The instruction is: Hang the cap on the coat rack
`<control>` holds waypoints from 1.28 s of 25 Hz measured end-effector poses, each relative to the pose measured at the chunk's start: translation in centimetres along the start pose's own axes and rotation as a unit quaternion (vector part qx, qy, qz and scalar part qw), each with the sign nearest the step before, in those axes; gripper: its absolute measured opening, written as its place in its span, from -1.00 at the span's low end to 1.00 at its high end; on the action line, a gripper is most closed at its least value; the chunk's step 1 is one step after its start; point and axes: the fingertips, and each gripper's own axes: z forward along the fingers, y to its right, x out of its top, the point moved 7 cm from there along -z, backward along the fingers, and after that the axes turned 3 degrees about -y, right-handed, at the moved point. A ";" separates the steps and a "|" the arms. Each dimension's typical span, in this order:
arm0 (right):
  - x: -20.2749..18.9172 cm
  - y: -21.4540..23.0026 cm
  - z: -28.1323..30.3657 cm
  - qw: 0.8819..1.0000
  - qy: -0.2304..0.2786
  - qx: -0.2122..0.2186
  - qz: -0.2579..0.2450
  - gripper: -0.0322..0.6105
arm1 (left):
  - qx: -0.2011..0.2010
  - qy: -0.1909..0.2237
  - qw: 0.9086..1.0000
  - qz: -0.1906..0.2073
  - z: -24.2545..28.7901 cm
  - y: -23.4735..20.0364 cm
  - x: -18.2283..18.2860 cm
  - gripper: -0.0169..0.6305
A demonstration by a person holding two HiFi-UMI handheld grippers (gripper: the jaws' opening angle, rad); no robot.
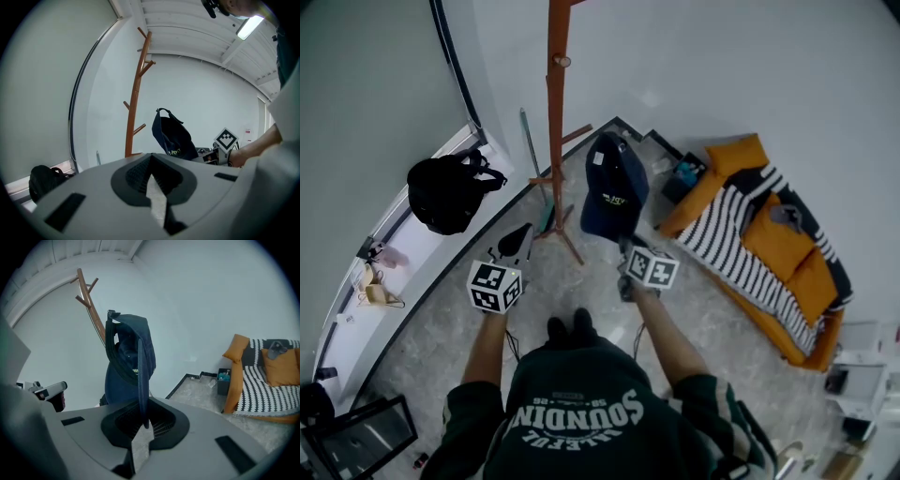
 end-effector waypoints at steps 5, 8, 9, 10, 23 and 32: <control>1.2 1.2 0.9 1.000 0.003 -0.001 0.006 -0.86 | 0.007 -0.009 1.000 -0.008 0.3 -0.2 -0.6 -0.95; 2.2 1.8 1.3 1.000 0.005 -0.004 0.007 -0.86 | 0.012 -0.011 1.000 -0.012 0.4 -0.4 -0.7 -0.95; 2.5 2.0 1.4 1.000 0.006 -0.005 0.005 -0.86 | 0.014 -0.012 1.000 -0.012 0.4 -0.5 -0.7 -0.95; 2.9 2.1 1.6 1.000 0.006 -0.006 0.004 -0.86 | 0.015 -0.012 1.000 -0.013 0.5 -0.6 -0.7 -0.95; 4.8 3.8 5.3 1.000 -0.009 -0.019 0.001 -0.86 | 0.044 -0.031 0.998 -0.032 -0.8 -1.9 -2.3 -0.95; 5.2 4.6 8.1 0.999 -0.031 -0.033 -0.015 -0.86 | 0.063 -0.038 0.996 -0.042 -1.6 -3.2 -2.8 -0.95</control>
